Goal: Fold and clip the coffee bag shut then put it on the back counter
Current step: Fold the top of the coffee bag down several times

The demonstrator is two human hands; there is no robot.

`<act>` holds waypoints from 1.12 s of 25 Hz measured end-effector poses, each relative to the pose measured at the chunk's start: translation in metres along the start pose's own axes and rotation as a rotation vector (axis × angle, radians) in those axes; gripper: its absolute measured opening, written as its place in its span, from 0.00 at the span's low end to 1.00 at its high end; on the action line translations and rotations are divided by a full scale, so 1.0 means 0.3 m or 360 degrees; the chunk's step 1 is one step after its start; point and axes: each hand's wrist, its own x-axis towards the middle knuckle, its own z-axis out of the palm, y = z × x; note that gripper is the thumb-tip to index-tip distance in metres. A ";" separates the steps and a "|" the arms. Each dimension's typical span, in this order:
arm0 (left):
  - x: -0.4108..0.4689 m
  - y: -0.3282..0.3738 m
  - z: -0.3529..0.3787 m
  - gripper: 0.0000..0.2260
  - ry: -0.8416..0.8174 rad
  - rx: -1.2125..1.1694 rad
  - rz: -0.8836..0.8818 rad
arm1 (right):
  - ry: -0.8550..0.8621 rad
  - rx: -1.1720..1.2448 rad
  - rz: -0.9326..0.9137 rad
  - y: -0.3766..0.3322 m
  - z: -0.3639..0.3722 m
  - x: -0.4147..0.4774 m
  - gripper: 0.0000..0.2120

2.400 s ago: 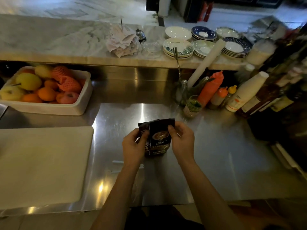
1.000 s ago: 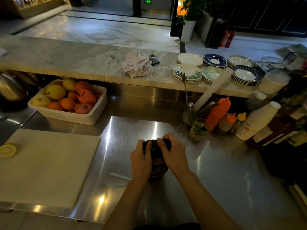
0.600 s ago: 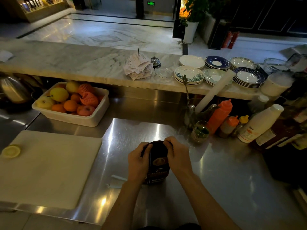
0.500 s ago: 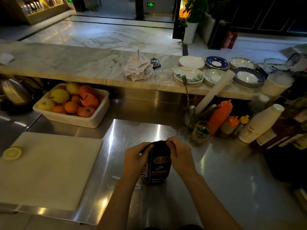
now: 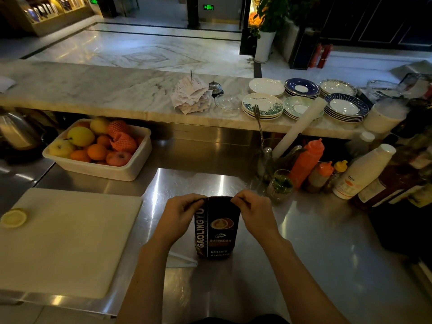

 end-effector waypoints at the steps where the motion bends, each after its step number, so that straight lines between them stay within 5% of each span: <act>1: 0.003 -0.009 -0.007 0.13 -0.0002 -0.0023 -0.0018 | -0.0038 0.0019 0.0001 0.001 -0.004 0.005 0.05; 5: 0.013 -0.030 0.004 0.09 0.0095 -0.0139 -0.0053 | -0.0153 0.0210 0.0088 0.010 -0.016 0.018 0.04; 8: 0.022 -0.032 0.016 0.10 0.0159 -0.0183 -0.0068 | -0.0446 0.0531 0.0348 0.036 -0.006 -0.001 0.13; 11: 0.028 -0.034 0.015 0.09 0.0157 -0.0239 -0.0119 | -0.0309 0.0395 0.0397 0.077 0.013 -0.010 0.13; 16: 0.011 -0.068 0.029 0.13 -0.0223 -0.0396 -0.0342 | -0.0188 0.0287 0.0344 0.111 0.041 0.002 0.10; 19: -0.003 -0.084 0.051 0.14 -0.0065 -0.0403 -0.0416 | -0.0178 0.0290 0.0334 0.123 0.044 0.014 0.08; 22: 0.001 -0.097 0.056 0.21 0.0021 -0.0238 -0.0446 | -0.0142 0.0219 0.0265 0.127 0.035 0.022 0.17; 28: -0.022 -0.101 0.063 0.21 0.0028 -0.0241 -0.0408 | -0.0155 0.0304 0.0254 0.142 0.031 0.008 0.25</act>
